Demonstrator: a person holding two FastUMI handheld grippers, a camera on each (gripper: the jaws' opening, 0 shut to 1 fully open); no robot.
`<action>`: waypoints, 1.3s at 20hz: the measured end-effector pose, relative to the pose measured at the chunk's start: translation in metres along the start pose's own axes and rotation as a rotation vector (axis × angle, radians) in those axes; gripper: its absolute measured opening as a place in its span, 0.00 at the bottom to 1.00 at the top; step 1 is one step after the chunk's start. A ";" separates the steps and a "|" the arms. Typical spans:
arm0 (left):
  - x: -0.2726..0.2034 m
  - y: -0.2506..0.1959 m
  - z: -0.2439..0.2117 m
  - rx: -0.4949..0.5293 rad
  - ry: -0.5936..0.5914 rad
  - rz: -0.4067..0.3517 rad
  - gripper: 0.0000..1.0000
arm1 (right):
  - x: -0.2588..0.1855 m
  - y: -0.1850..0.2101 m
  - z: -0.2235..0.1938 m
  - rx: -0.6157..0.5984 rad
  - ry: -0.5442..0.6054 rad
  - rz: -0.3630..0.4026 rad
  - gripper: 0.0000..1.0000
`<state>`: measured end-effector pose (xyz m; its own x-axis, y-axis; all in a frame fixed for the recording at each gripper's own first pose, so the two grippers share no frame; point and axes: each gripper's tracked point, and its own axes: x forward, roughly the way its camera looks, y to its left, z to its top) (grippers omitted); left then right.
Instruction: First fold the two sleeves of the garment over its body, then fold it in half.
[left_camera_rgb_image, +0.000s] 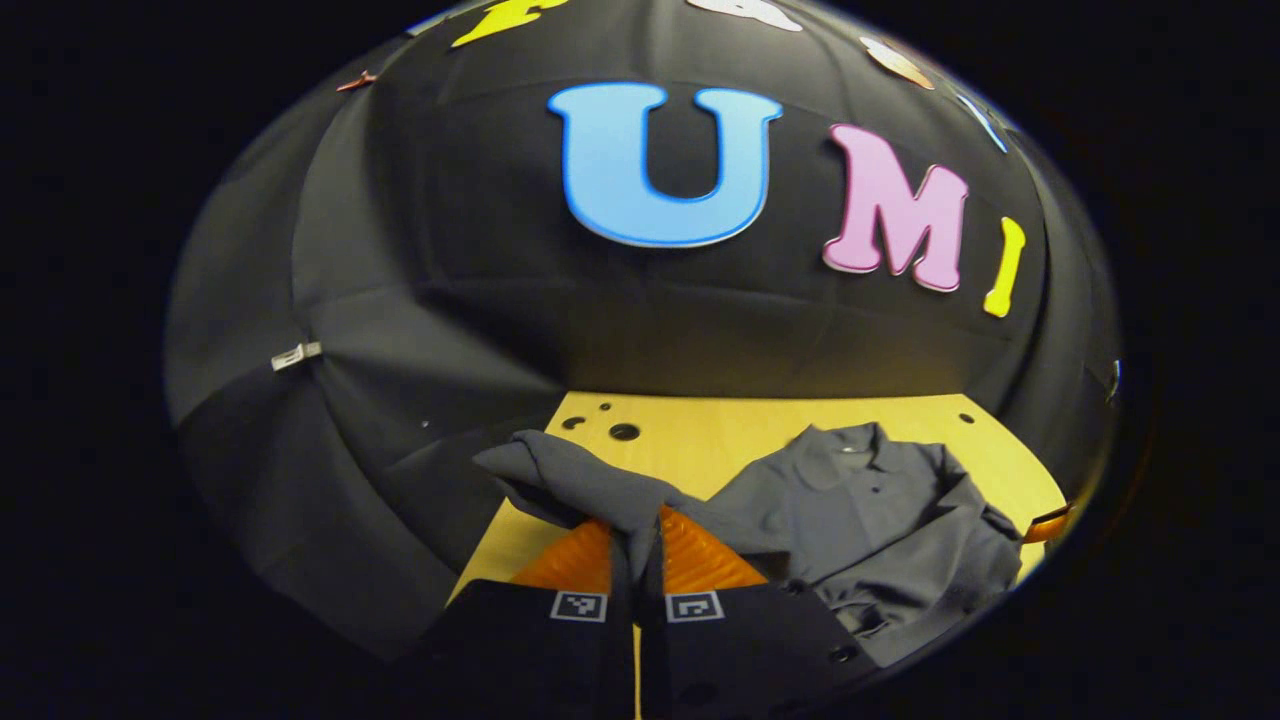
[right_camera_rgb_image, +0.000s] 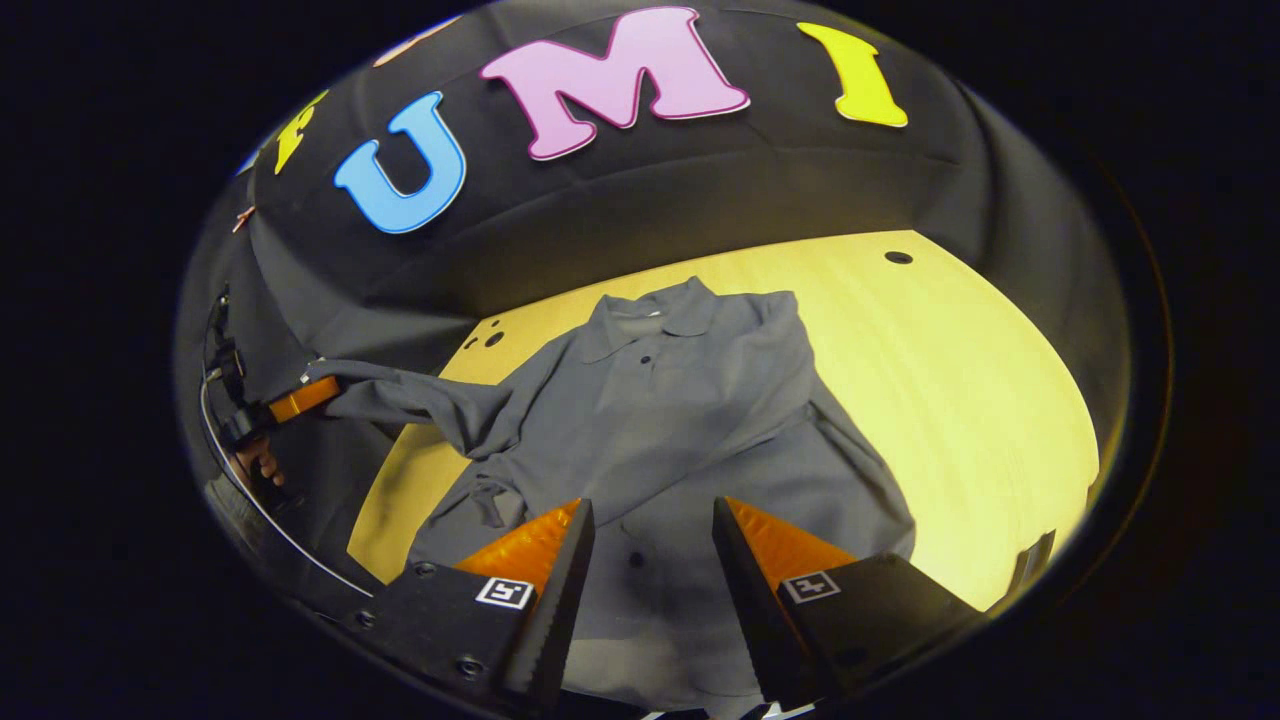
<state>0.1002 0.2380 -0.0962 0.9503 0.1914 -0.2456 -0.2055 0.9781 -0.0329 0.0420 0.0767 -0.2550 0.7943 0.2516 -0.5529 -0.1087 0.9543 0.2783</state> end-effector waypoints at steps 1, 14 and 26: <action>-0.004 -0.019 0.008 0.009 -0.005 -0.028 0.07 | -0.001 -0.007 0.002 0.007 -0.004 -0.003 0.75; 0.012 -0.308 -0.094 0.173 0.236 -0.346 0.07 | -0.028 -0.167 0.002 0.145 -0.025 -0.096 0.75; 0.046 -0.366 -0.181 0.252 0.347 -0.319 0.09 | -0.031 -0.219 -0.010 0.168 0.047 -0.113 0.75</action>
<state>0.1766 -0.1256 -0.2705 0.8141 -0.1157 -0.5691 0.1846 0.9807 0.0646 0.0354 -0.1388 -0.3073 0.7667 0.1550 -0.6230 0.0841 0.9378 0.3368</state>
